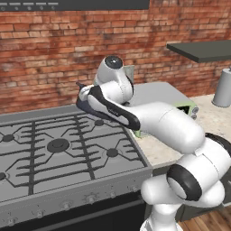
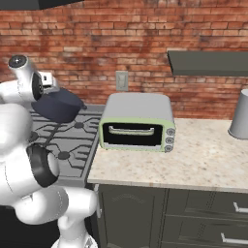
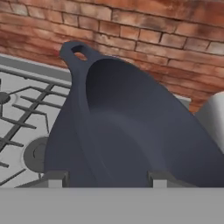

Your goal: Move the pot and pan from the stove into the sink.

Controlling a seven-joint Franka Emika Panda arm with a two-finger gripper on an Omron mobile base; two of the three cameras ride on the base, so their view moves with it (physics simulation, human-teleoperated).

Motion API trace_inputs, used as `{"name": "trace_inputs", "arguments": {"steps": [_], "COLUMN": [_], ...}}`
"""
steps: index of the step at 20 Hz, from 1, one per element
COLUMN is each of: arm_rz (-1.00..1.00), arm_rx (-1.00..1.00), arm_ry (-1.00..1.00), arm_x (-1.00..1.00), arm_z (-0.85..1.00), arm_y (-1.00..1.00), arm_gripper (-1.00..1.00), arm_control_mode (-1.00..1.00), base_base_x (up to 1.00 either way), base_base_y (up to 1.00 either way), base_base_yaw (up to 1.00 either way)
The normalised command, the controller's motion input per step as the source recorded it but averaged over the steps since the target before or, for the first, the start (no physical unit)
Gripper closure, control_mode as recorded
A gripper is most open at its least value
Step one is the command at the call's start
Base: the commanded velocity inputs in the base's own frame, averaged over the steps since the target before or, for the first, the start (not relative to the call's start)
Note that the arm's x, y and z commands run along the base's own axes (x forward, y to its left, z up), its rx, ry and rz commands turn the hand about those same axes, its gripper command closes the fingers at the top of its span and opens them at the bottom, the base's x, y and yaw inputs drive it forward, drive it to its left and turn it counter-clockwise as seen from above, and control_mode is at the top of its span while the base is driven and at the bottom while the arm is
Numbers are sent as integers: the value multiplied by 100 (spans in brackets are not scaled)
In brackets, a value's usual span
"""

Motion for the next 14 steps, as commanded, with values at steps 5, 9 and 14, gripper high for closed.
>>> {"name": "trace_inputs", "arguments": {"steps": [5, 9, 14], "arm_rz": [2, 4, 6], "arm_rx": [-4, -4, -9], "arm_ry": [-14, -16, -23], "arm_x": [-100, -97, -84], "arm_z": [43, 37, 42], "arm_y": [12, 6, 1], "arm_gripper": [100, 100, 100], "arm_control_mode": [-100, -100, -100], "base_base_x": [0, 0, 0], "base_base_y": [0, 0, 0], "base_base_yaw": [0, 0, 0]}}
